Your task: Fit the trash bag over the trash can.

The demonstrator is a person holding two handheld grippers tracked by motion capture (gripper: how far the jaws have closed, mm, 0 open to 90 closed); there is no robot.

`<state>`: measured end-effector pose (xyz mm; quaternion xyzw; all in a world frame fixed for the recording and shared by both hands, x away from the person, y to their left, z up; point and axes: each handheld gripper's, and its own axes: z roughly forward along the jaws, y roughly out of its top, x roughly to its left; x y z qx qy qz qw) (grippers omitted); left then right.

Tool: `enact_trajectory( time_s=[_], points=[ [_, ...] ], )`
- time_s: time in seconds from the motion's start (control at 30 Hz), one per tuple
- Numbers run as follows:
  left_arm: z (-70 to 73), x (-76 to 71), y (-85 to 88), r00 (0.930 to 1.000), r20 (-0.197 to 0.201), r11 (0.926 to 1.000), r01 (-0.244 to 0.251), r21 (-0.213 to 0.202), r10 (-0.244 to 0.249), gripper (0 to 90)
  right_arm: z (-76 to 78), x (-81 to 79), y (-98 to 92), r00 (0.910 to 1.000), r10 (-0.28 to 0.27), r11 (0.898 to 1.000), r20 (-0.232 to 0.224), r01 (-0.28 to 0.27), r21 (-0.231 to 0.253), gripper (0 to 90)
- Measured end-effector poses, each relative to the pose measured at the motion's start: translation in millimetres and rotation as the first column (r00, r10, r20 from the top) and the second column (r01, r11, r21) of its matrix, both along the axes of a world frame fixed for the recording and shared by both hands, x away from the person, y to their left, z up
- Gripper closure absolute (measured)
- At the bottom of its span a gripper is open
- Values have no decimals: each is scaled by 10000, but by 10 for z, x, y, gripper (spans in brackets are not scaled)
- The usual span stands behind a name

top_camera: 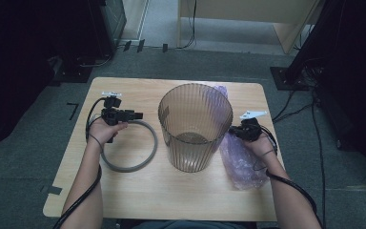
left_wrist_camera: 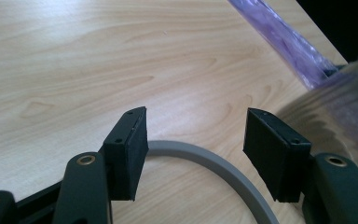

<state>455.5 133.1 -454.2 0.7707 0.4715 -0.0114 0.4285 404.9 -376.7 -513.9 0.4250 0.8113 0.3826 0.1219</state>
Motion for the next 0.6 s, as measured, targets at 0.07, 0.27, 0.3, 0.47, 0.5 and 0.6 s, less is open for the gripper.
enact_trajectory(
  time_s=[0.07,0.27,0.3,0.47,0.5,0.6],
  points=[
    [-4,-11,1,10000,-40,10000,-44,37,44,391,70,3,-18,9998,-74,9997,-181,78,220,887],
    [114,-58,33,9994,-274,9987,-231,-460,218,391,364,-15,-46,10000,52,9929,-22,-49,1186,892],
    [143,-65,19,9993,-286,9985,-264,-484,251,391,399,-20,-46,10000,54,9908,-12,-52,1353,893],
    [202,-90,-40,9998,-183,9994,-24,-337,18,391,513,-64,-51,9998,182,9875,-117,-162,1571,892],
    [210,-92,-47,9997,-244,9995,-45,-310,37,391,534,-68,-62,9998,210,9871,-42,-201,1588,892],
    [256,-113,-70,9999,-85,9996,91,-280,-94,392,601,-86,-106,9998,21,9829,-221,19,1840,892]
  ],
)
